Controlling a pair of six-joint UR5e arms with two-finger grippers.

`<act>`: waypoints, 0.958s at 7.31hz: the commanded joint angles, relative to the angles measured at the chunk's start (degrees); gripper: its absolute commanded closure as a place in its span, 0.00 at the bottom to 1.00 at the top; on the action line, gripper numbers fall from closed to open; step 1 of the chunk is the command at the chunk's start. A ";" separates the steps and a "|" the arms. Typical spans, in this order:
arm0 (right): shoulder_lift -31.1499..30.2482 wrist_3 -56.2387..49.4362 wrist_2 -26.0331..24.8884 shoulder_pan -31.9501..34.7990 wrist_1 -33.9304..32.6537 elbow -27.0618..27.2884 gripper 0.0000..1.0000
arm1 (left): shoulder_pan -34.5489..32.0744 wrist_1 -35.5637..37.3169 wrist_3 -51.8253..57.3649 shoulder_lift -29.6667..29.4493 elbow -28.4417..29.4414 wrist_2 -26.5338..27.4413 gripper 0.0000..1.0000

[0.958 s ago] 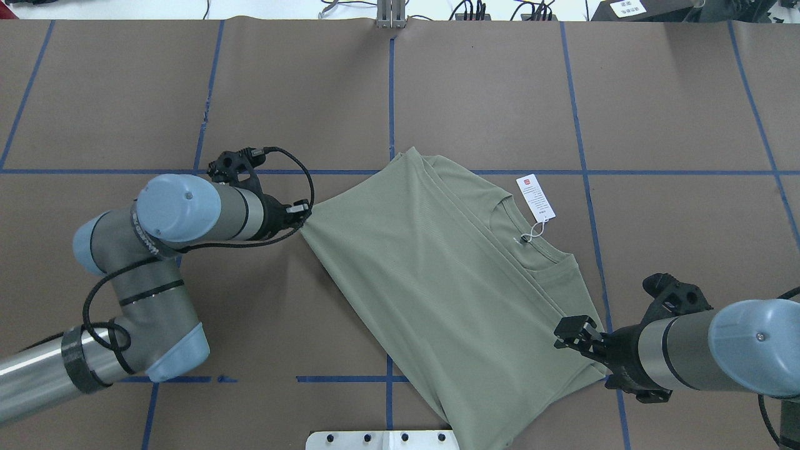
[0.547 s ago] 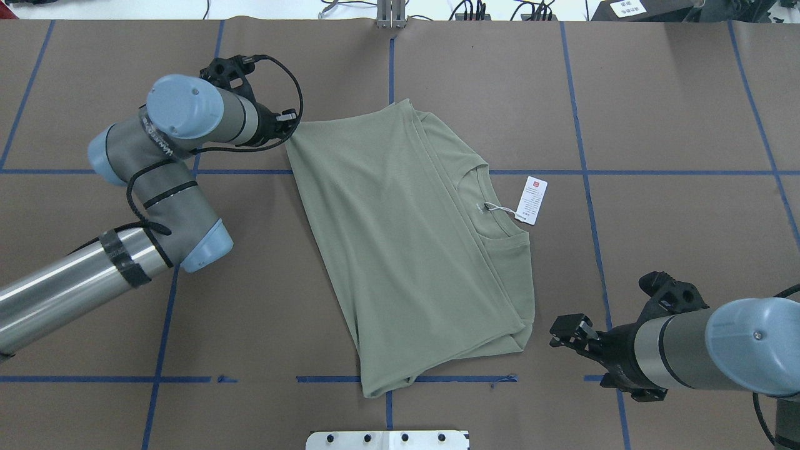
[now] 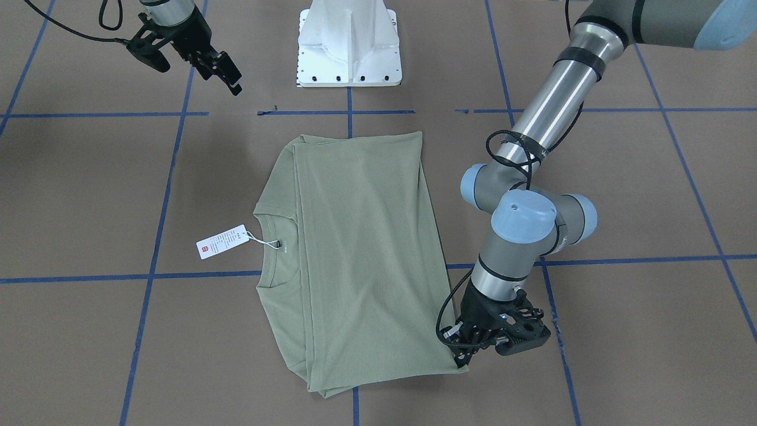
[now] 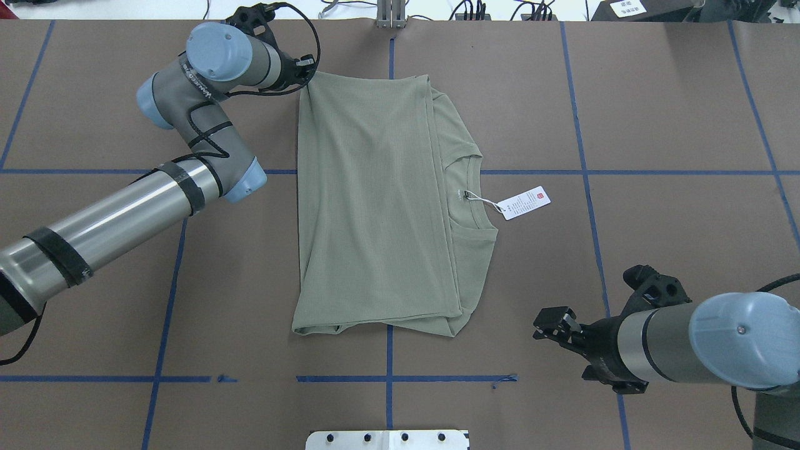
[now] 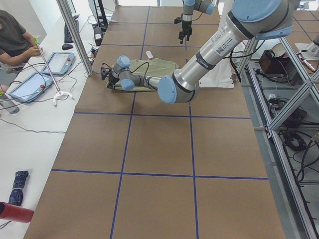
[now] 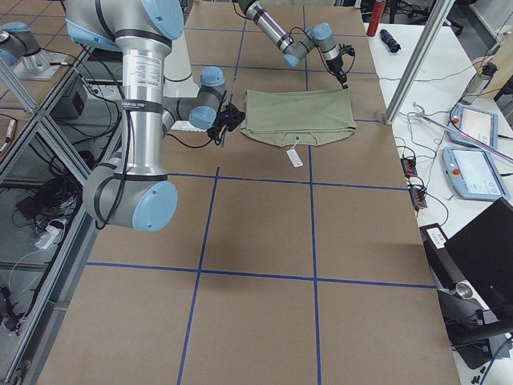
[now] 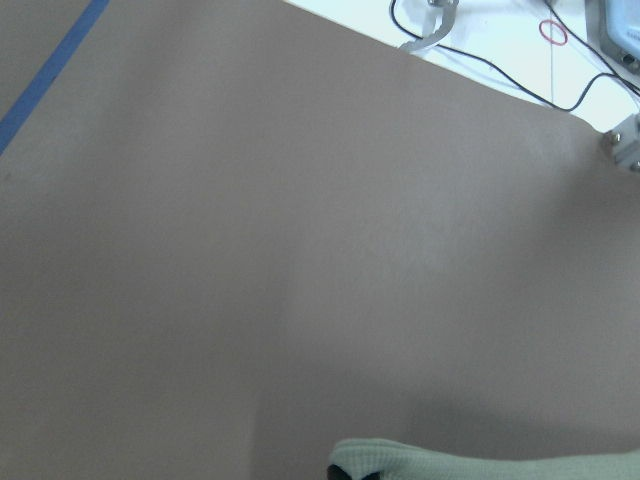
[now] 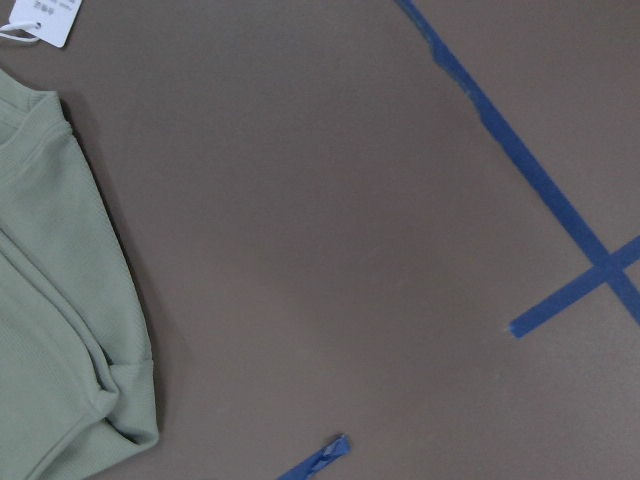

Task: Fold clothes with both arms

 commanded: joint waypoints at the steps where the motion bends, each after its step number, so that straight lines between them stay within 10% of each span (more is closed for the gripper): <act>1: 6.53 0.29 -2.27 0.10 0.00 -4.73 0.00 | 0.08 -1.41 -0.29 -0.24 -0.73 -0.43 0.46; 3: 11.99 0.81 -5.79 -0.60 -4.27 -9.23 0.00 | 0.16 -0.79 -0.29 7.81 -12.99 -1.91 0.45; 7: 22.03 7.83 -8.09 -1.40 -10.64 -17.51 0.02 | 0.51 -0.53 -0.47 9.08 -14.90 -3.33 0.43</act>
